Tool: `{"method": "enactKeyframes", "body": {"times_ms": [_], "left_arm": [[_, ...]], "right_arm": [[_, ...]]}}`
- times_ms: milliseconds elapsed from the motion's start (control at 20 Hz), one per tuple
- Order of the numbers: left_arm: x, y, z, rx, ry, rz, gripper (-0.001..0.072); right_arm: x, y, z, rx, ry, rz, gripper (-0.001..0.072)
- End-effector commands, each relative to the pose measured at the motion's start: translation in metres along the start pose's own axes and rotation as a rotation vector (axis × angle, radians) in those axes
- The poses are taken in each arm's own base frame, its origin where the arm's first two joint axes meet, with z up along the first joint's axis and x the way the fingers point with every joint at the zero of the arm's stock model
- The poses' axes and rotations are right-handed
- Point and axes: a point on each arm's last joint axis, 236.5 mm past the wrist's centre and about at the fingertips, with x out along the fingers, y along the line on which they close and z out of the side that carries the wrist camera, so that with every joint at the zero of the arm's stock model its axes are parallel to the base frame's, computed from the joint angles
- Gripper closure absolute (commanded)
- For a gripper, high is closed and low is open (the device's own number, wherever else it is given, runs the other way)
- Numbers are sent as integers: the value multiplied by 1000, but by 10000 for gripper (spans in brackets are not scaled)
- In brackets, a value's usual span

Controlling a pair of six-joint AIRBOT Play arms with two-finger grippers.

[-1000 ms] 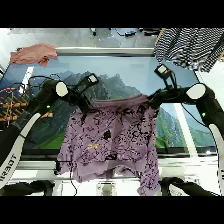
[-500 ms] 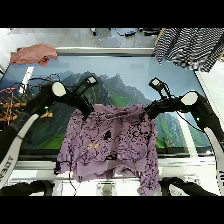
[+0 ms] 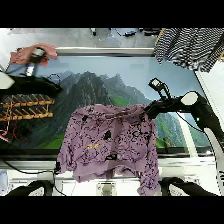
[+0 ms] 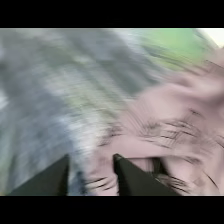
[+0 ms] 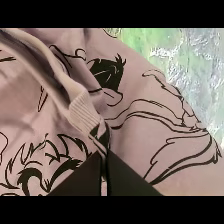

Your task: Fold the clothes and pants, and hang the long-sleeved shirts on hangers.

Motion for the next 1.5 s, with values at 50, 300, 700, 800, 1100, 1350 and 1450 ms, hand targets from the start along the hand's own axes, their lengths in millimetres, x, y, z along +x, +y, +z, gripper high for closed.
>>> {"method": "enactKeyframes", "body": {"times_ms": [50, 300, 700, 800, 1100, 1350, 1450], "left_arm": [[-19, 101, -41, -396, 5, 172, 432], [30, 139, -69, -478, 27, 215, 414], [65, 177, -113, -381, 162, 398, 399], [78, 174, -121, -384, 181, 385, 399], [112, 165, -135, -373, 215, 353, 402], [119, 166, -139, -374, 216, 352, 677], [104, 166, -121, -358, 176, 367, 677]], "right_arm": [[0, 2, 3, 6, -13, 8, 685], [0, 3, 5, 10, -19, 12, 685], [0, 3, 5, 11, -20, 13, 684], [0, 3, 5, 12, -21, 13, 683], [0, 3, 5, 12, -21, 14, 683], [0, 4, 5, 15, -21, 15, 683], [0, 3, 5, 15, -22, 14, 683]]}}
